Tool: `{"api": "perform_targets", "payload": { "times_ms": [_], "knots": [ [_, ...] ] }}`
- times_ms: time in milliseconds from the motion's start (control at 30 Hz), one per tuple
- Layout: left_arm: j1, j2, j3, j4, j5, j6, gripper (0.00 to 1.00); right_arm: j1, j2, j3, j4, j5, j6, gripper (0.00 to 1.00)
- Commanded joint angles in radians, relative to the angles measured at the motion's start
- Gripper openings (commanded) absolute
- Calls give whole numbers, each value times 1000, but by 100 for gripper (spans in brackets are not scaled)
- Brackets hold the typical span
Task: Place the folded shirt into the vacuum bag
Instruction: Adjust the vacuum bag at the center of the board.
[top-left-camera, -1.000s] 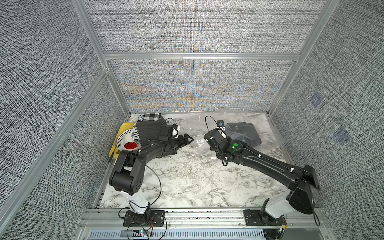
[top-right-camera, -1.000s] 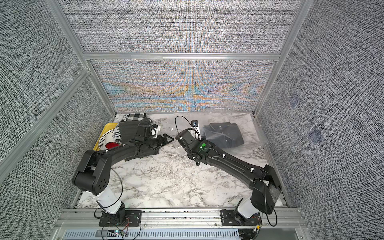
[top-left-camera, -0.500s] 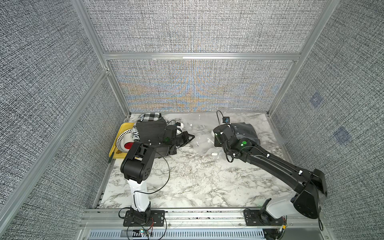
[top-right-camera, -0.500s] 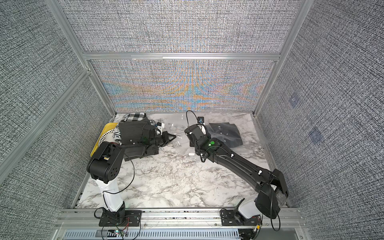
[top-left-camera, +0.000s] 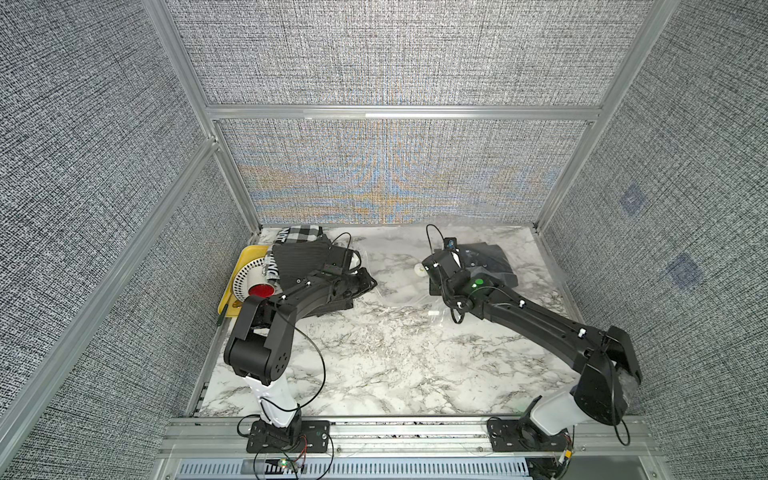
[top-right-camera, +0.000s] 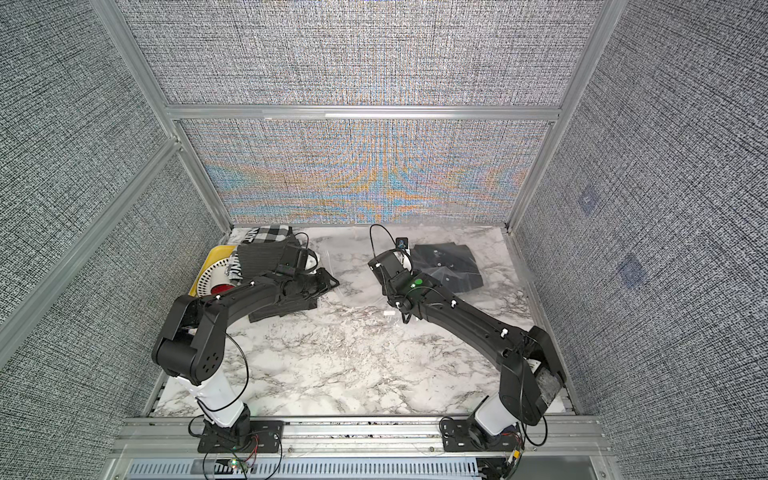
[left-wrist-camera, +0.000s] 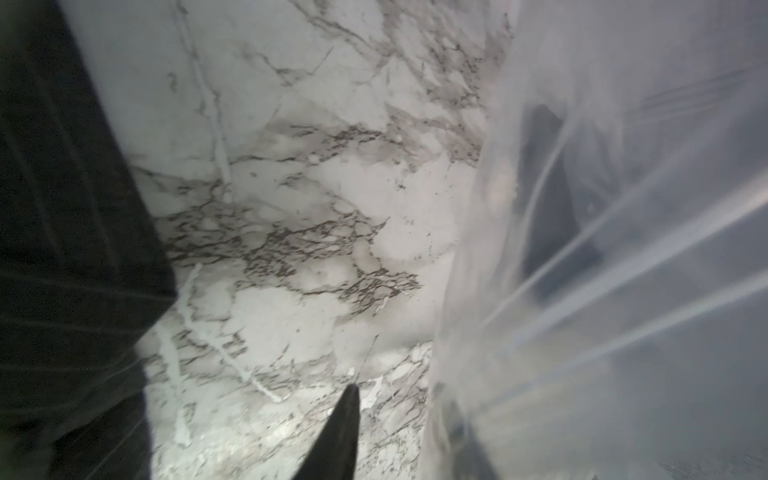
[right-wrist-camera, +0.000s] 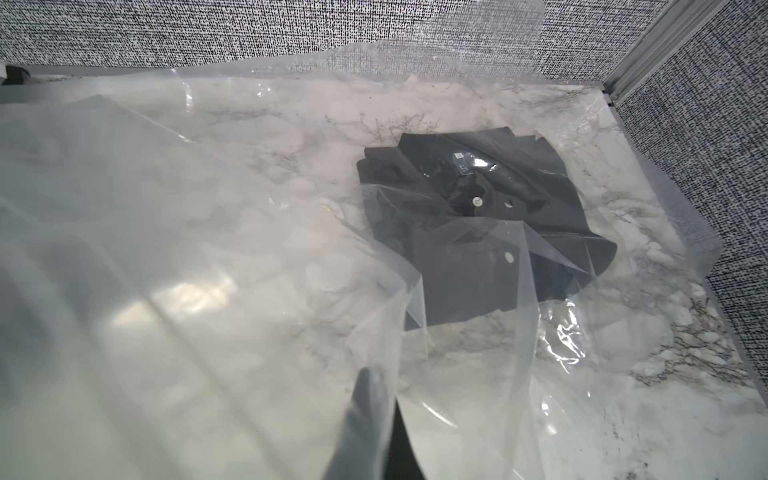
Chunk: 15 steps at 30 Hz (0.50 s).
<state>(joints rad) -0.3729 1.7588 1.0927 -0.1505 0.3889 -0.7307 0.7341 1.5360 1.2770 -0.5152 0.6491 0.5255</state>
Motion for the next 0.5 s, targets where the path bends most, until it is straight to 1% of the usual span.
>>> {"api": "perform_targets", "payload": {
  "times_ms": [0, 67, 167, 233, 333, 467],
  "knots": [
    [2, -42, -9, -74, -68, 32, 61, 3, -17, 10, -27, 37, -5, 0],
    [3, -74, -4, -113, -99, 44, 71, 12, -38, 12, -23, 48, -17, 0],
    [8, -133, 8, -192, -165, 76, 81, 36, -74, 8, 5, 83, -52, 0],
    [12, -181, 16, -246, -239, 100, 85, 53, -99, -4, 29, 116, -75, 0],
    [21, -253, 32, -334, -385, 99, 91, 62, -129, -25, 53, 150, -89, 0],
    [69, -341, 39, -429, -515, 123, 99, 62, -129, -43, 64, 180, -98, 0]
  ]
}}
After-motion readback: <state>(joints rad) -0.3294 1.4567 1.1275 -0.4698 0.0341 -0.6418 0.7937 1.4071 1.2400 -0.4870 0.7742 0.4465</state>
